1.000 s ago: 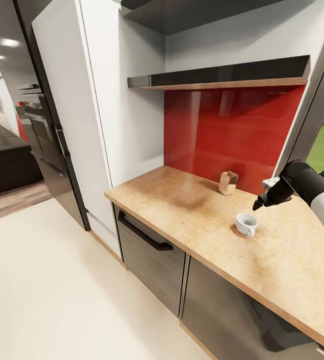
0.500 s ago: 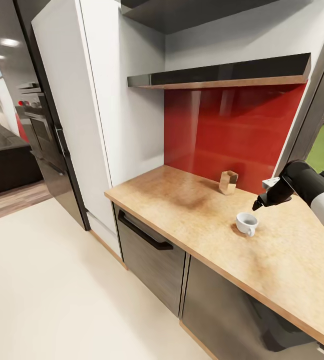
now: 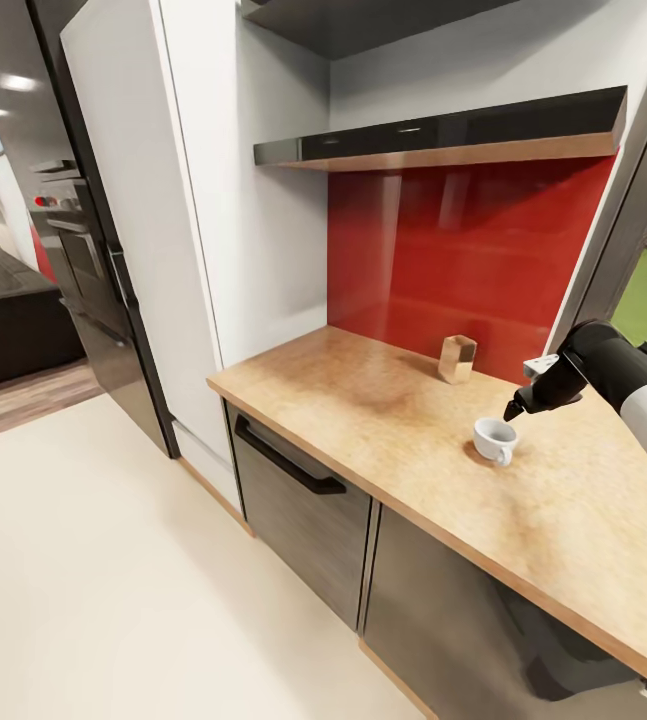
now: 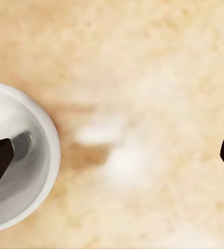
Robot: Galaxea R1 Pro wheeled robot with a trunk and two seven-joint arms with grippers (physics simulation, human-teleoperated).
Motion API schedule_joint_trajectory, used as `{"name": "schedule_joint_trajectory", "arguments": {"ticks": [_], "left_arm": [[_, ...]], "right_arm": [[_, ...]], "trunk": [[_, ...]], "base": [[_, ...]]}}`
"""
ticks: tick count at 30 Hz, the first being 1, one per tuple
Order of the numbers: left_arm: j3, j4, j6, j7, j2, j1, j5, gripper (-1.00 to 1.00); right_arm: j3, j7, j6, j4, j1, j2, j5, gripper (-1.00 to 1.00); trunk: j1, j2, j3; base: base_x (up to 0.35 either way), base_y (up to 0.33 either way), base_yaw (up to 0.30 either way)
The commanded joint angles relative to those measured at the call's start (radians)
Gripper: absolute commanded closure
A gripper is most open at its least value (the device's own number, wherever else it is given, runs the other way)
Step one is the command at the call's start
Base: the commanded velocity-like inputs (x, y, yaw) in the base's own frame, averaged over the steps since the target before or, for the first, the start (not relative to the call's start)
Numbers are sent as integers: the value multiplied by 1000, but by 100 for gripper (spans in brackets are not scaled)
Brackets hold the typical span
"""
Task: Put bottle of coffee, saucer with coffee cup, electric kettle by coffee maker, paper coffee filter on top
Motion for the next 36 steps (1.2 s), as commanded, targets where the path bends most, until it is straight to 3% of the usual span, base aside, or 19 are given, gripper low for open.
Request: {"name": "schedule_joint_trajectory", "arguments": {"ticks": [1, 9, 13, 36], "left_arm": [[-7, -1, -1, -2, 0, 0, 7, -100], [-7, -1, -1, -2, 0, 0, 7, -100], [-7, -1, -1, -2, 0, 0, 7, -100], [-7, 0, -1, -2, 0, 0, 7, -100]], "right_arm": [[2, 11, 1, -2, 0, -1, 9, -100], [0, 24, -1, -3, 0, -1, 6, -100], [0, 28, -2, -3, 0, -1, 5, -100], [2, 31, -2, -2, 0, -1, 4, -100]], "trunk": [[0, 0, -1], [0, 0, -1], [15, -28, -13], [15, -28, -20]], "base": [[0, 0, 0], [0, 0, 0], [0, 0, 0], [0, 0, 0]]}}
